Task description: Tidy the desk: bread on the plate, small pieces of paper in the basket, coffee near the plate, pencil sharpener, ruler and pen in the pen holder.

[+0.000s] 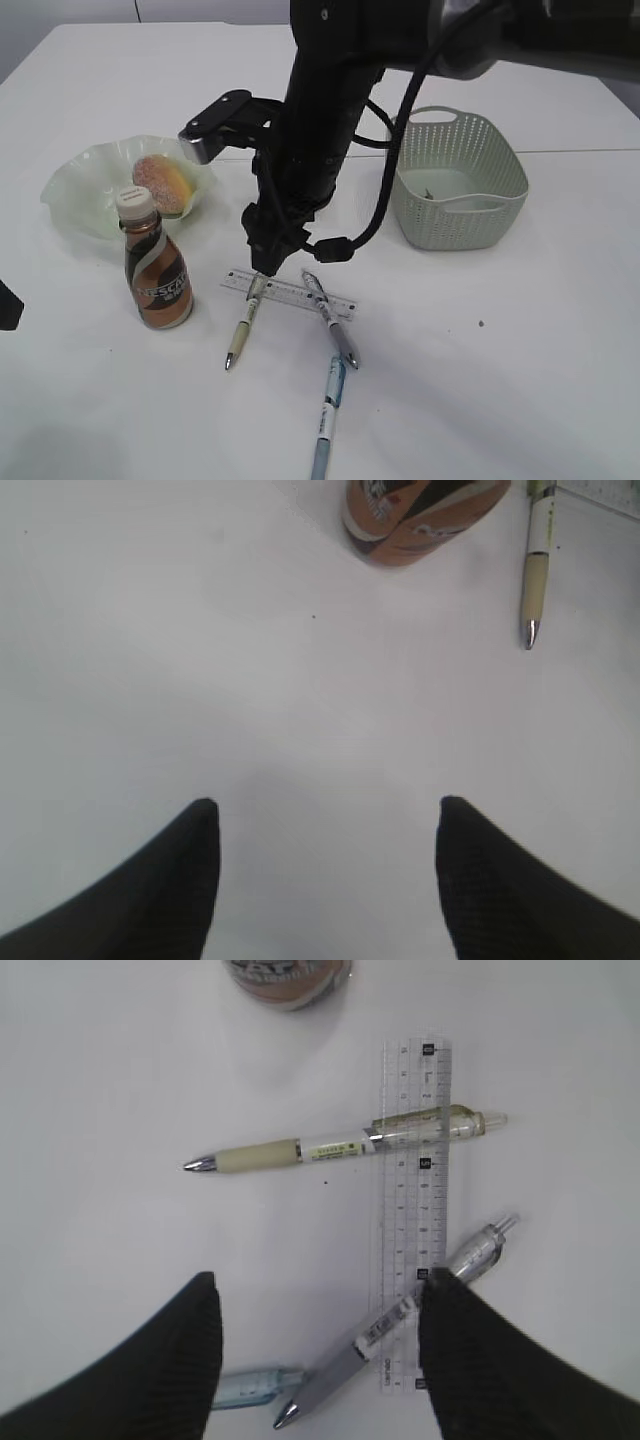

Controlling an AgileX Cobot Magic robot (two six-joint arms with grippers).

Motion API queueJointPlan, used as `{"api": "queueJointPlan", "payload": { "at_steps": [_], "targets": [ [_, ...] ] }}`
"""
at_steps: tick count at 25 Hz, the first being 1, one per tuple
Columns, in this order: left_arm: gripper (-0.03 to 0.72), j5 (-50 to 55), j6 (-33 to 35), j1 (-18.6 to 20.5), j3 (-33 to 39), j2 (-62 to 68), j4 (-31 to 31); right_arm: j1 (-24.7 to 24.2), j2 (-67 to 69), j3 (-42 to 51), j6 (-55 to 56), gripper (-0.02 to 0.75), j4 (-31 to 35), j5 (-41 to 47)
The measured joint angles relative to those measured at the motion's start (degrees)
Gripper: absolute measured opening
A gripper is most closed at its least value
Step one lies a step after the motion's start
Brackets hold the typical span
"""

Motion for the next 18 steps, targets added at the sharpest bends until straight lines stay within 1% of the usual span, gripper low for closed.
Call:
{"api": "queueJointPlan", "payload": {
  "at_steps": [10,14,18],
  "targets": [
    [0.496,-1.9,0.0,0.0,0.0,0.0,-0.1,0.0,5.5,0.0,-0.9,0.456,-0.7,-5.2],
    [0.496,-2.2,0.0,0.0,0.0,0.0,-0.1,0.0,7.3,-0.1,2.0,0.456,-2.6,-6.3],
    [0.496,-2.2,0.0,0.0,0.0,0.0,-0.1,0.0,8.6,-0.2,4.1,0.456,-3.2,-7.6]
  ]
}}
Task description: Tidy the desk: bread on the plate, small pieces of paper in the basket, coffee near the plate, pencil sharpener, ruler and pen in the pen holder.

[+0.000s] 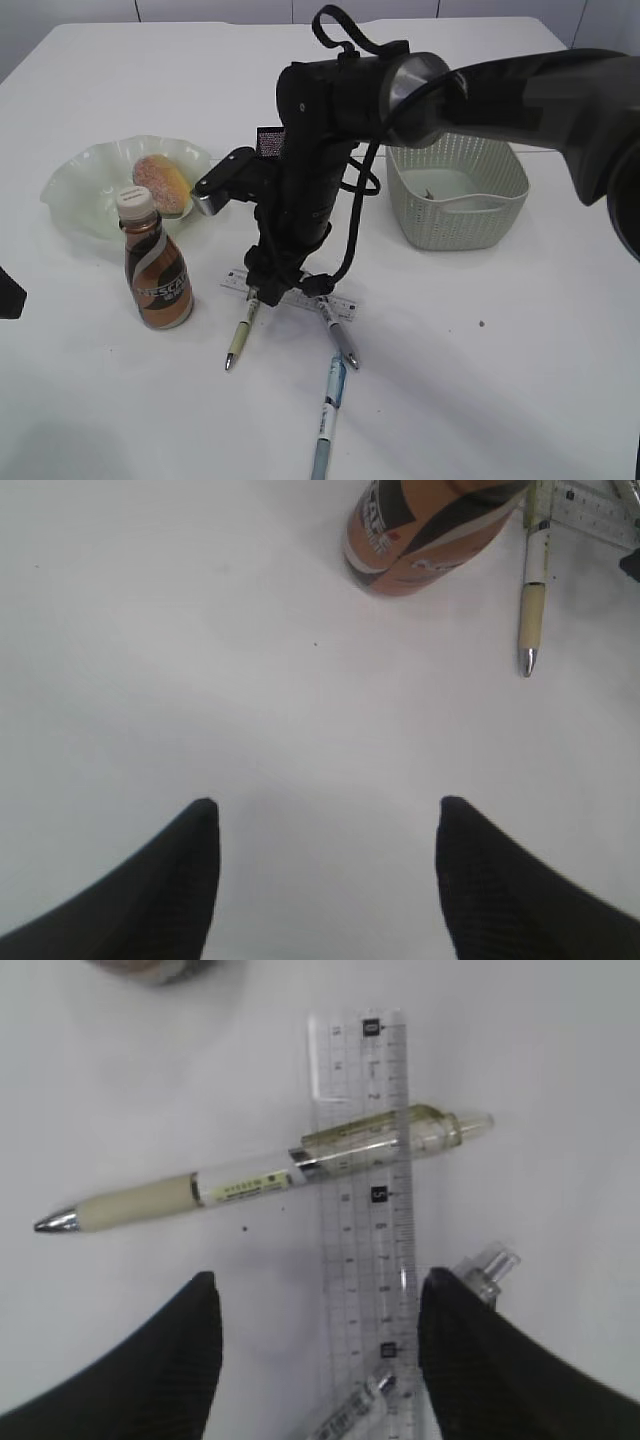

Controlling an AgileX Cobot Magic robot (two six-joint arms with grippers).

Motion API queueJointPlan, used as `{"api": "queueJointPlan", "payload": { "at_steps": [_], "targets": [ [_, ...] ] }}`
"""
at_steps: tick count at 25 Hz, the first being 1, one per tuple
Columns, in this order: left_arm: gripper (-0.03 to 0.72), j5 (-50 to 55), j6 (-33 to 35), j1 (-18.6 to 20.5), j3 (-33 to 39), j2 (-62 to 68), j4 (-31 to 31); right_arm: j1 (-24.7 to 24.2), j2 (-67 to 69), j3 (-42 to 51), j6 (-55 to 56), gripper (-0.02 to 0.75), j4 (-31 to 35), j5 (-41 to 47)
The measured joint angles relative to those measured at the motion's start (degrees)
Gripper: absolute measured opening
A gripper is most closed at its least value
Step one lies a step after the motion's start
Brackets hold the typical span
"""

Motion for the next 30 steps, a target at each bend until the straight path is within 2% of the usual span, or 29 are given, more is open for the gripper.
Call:
{"api": "queueJointPlan", "payload": {
  "at_steps": [5,30],
  "targets": [
    [0.496,-0.4,0.0,0.0,0.0,0.0,0.0,0.0,0.0,0.0,2.1,0.456,-1.5,-3.1],
    [0.496,-1.5,0.0,0.0,0.0,0.0,0.0,0.0,3.9,0.0,4.8,0.456,-4.2,-4.0]
  ]
}}
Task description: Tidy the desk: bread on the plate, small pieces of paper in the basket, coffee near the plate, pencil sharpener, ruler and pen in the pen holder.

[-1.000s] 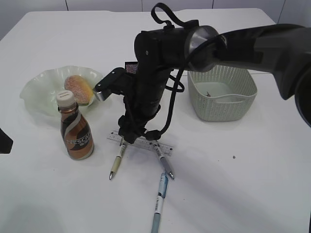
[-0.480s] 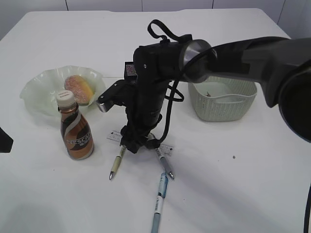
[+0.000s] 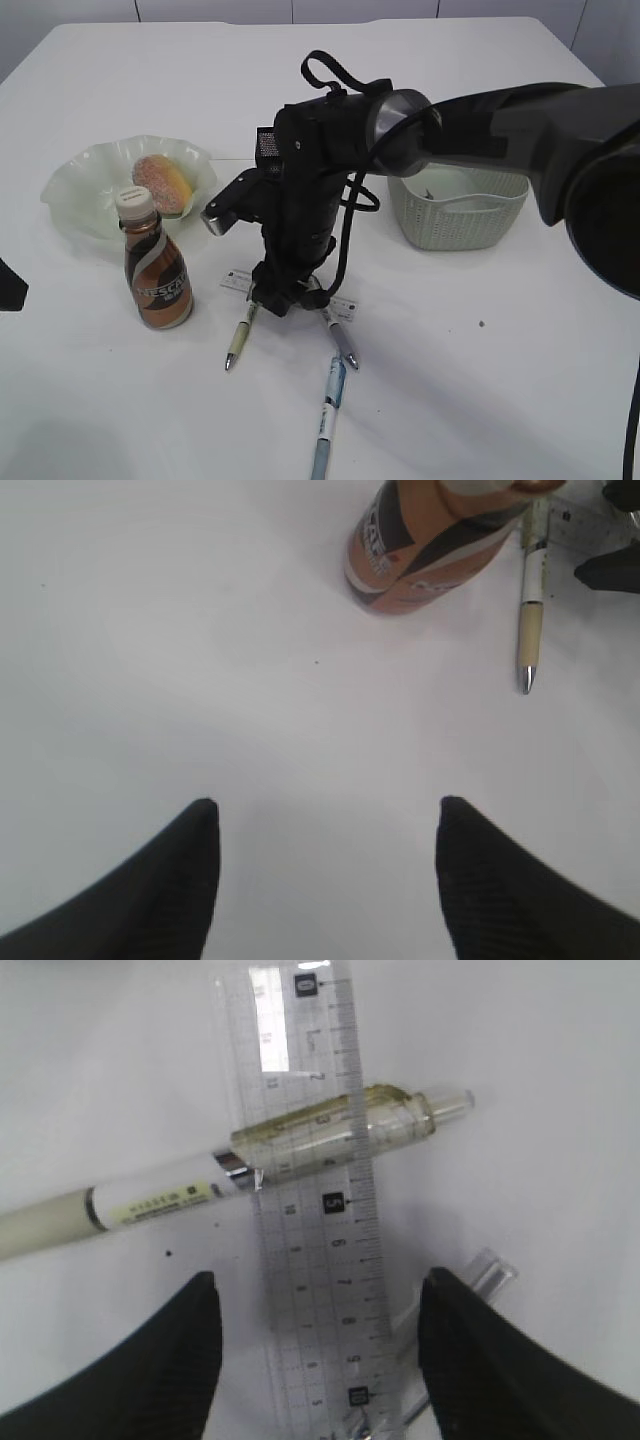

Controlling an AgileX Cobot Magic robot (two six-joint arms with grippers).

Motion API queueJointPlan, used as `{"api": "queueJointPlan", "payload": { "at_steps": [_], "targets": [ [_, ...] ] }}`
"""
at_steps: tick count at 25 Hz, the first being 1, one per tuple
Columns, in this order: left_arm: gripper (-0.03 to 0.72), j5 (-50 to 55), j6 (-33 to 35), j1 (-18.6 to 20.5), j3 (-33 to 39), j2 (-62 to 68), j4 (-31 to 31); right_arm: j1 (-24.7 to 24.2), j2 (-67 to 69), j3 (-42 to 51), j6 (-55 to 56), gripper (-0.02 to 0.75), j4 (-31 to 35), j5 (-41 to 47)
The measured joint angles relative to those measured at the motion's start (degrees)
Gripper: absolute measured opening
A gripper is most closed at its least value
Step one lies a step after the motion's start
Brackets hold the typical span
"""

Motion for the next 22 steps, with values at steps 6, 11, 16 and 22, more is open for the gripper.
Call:
{"api": "queueJointPlan", "payload": {
  "at_steps": [6,11,16,22],
  "targets": [
    [0.496,-0.1,0.0,0.0,0.0,0.0,0.0,0.0,0.0,0.0,0.0,0.453,-0.1,-1.0],
    [0.496,-0.1,0.0,0.0,0.0,0.0,0.0,0.0,0.0,0.0,0.0,0.429,-1.3,-1.1],
    [0.496,-0.1,0.0,0.0,0.0,0.0,0.0,0.0,0.0,0.0,0.1,0.426,-1.8,-1.4],
    [0.496,-0.1,0.0,0.0,0.0,0.0,0.0,0.0,0.1,0.0,0.1,0.426,-1.8,-2.1]
  ]
}}
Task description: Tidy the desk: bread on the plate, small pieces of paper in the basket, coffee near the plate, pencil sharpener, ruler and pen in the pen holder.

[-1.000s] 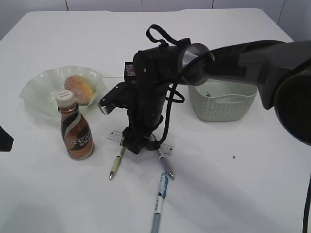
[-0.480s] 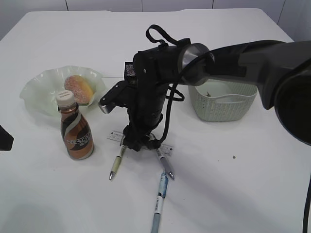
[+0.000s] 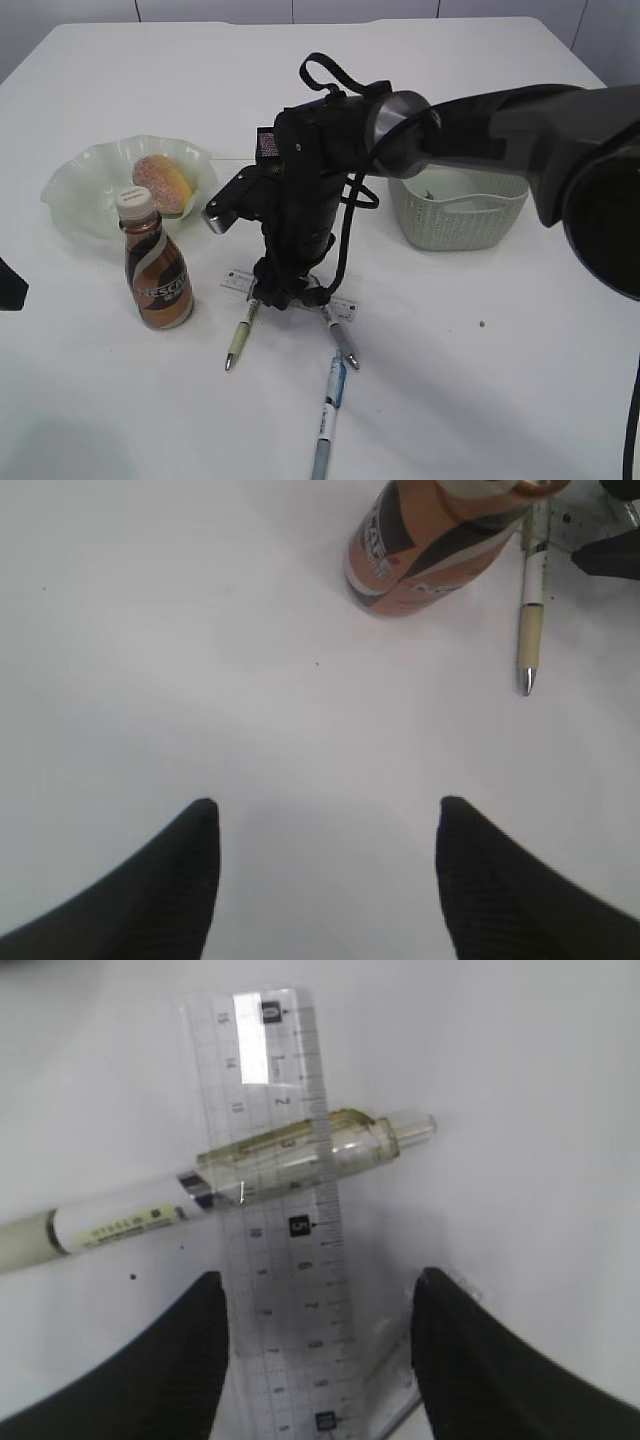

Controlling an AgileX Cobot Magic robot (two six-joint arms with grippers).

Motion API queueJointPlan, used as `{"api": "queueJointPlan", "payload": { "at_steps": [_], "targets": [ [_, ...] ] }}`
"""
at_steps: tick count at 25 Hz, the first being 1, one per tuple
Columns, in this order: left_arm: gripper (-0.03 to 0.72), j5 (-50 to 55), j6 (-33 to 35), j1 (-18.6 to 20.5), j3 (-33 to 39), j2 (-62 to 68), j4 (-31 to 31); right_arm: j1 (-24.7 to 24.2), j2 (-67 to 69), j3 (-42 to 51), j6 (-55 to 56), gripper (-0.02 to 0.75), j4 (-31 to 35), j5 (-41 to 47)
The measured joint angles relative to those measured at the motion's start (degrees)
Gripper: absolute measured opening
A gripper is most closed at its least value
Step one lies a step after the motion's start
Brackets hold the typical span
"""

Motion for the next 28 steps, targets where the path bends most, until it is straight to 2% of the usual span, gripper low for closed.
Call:
{"api": "queueJointPlan", "payload": {
  "at_steps": [13,20,28],
  "targets": [
    [0.496,0.0,0.0,0.0,0.0,0.0,0.0,0.0,0.9,-0.1,0.0,0.422,0.3,-0.1],
    [0.496,0.0,0.0,0.0,0.0,0.0,0.0,0.0,1.1,-0.1,0.0,0.284,0.2,-0.4],
    [0.496,0.0,0.0,0.0,0.0,0.0,0.0,0.0,1.1,-0.2,0.0,0.281,0.2,0.1]
  ]
}}
